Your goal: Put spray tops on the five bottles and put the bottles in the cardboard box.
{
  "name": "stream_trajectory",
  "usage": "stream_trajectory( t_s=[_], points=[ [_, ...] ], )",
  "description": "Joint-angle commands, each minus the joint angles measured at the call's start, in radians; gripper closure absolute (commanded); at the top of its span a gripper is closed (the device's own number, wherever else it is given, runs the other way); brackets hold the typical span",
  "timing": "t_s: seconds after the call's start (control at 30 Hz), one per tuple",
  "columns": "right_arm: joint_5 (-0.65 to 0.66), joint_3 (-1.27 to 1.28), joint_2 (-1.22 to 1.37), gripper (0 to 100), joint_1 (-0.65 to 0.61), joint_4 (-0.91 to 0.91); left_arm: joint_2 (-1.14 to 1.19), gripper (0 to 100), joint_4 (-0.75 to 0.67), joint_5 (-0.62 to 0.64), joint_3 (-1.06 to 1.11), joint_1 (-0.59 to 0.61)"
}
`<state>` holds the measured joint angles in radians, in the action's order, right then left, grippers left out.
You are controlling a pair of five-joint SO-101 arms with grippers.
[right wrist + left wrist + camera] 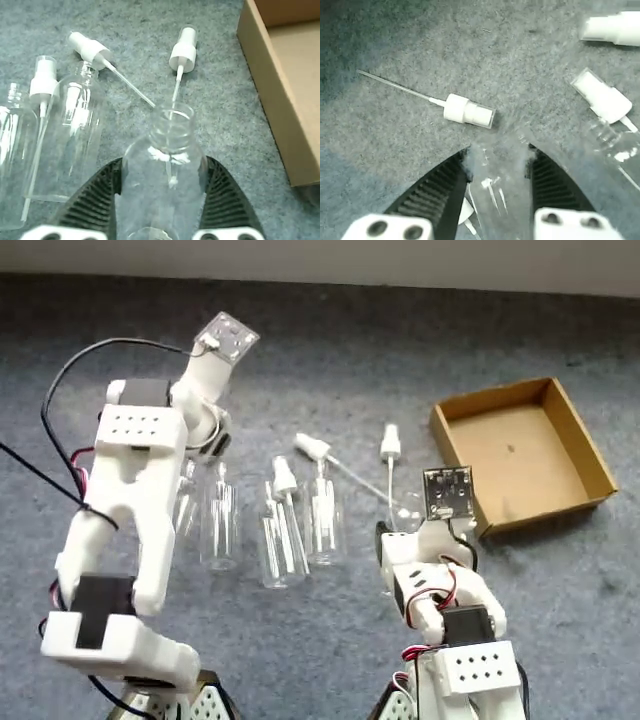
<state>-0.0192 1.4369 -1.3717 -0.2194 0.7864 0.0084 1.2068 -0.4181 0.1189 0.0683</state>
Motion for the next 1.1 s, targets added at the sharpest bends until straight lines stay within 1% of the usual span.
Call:
stream_trajectory(
  t_s=[0.0,0.1,0.2,0.4,0.53,0.57,0.67,0.73,0.9,1.07],
  points=[
    [-0.005,-0.005,-0.015,96.1,0.010,-0.024,0.189,85,-0.009,0.084,-0.211,0.064],
    [-0.005,-0.004,-0.015,96.1,0.010,-0.024,0.308,85,0.002,0.130,-0.312,0.079],
    [-0.003,-0.004,-0.015,96.1,0.010,-0.024,0.397,85,0.077,0.152,-0.415,0.077],
    [-0.003,-0.004,-0.015,96.1,0.010,-0.024,0.524,85,0.209,0.247,-0.590,0.074],
    [-0.003,-0.004,-0.015,96.1,0.010,-0.024,0.593,85,0.244,0.338,-0.662,0.081],
    [-0.003,-0.004,-0.015,96.1,0.010,-0.024,0.607,83,0.255,0.358,-0.679,0.087],
    [-0.003,-0.004,-0.015,96.1,0.010,-0.024,0.639,74,0.292,0.430,-0.720,0.101],
    [-0.003,-0.004,-0.015,96.1,0.010,-0.024,0.656,73,0.290,0.450,-0.739,0.104],
    [-0.003,-0.004,-0.015,96.1,0.010,-0.024,0.696,76,0.290,0.453,-0.759,0.111],
    [-0.003,-0.004,-0.015,96.1,0.010,-0.024,0.745,79,0.232,0.454,-0.759,0.113]
  ],
)
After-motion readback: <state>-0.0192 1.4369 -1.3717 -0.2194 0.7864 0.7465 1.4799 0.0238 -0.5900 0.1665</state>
